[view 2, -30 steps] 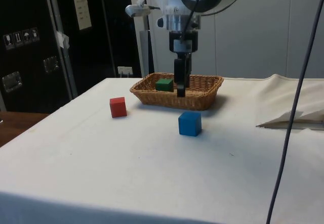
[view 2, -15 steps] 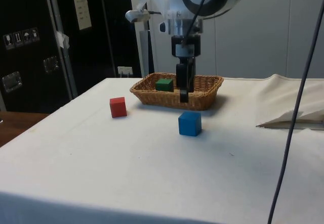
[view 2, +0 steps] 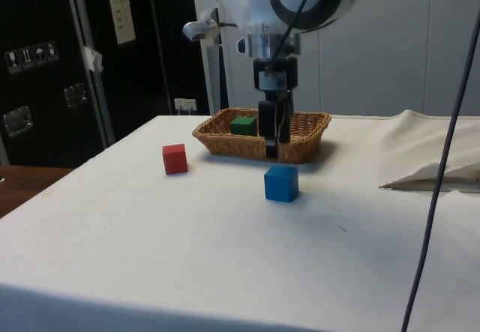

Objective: Pick up exactly two blocks and place them into the basket.

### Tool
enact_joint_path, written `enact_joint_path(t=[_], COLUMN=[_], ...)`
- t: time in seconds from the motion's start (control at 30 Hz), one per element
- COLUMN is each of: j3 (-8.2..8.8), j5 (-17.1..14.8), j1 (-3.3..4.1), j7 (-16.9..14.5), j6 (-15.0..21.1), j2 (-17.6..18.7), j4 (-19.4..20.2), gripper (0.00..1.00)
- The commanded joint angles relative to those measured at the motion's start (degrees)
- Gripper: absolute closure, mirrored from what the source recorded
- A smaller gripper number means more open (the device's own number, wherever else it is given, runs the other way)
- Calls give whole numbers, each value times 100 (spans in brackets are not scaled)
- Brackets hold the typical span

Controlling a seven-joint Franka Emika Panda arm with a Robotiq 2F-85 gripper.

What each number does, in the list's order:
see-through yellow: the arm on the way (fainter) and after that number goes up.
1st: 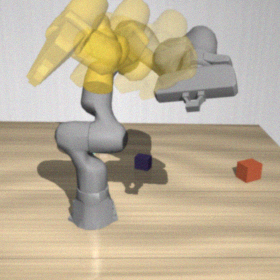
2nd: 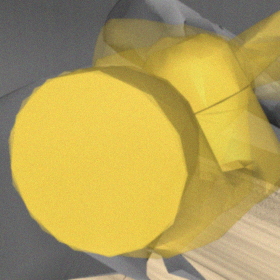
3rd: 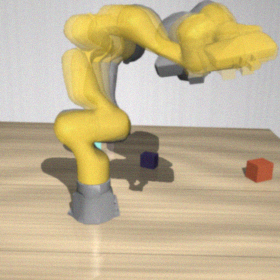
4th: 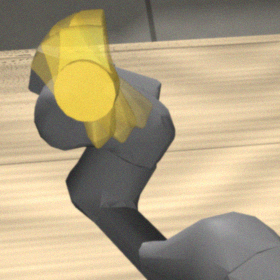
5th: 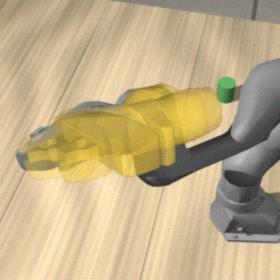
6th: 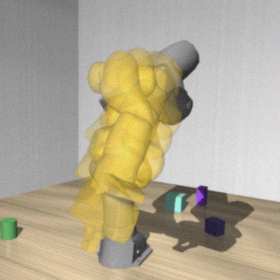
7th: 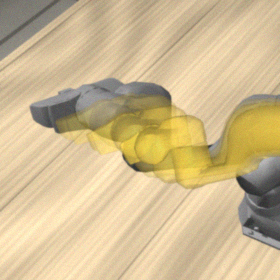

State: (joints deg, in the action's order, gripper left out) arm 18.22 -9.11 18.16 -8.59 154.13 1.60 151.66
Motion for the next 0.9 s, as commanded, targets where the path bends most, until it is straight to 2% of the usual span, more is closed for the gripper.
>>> enact_joint_path(t=[0.0,0.03,0.1,0.3,0.33,0.37,0.5,0.87], j3=[-23,0,-46,-160,-138,-178,-218,-189], j5=[-46,0,-52,-92,-11,-97,-120,-103], j1=[17,0,23,23,6,23,11,-17], j7=[63,0,138,384,361,401,424,390], j6=[69,0,74,109,29,109,149,332], j2=[29,0,46,138,103,160,269,762], j4=[6,0,6,-6,-6,-17,-69,-258], gripper=[0,0,0,0,0,0,0,0])
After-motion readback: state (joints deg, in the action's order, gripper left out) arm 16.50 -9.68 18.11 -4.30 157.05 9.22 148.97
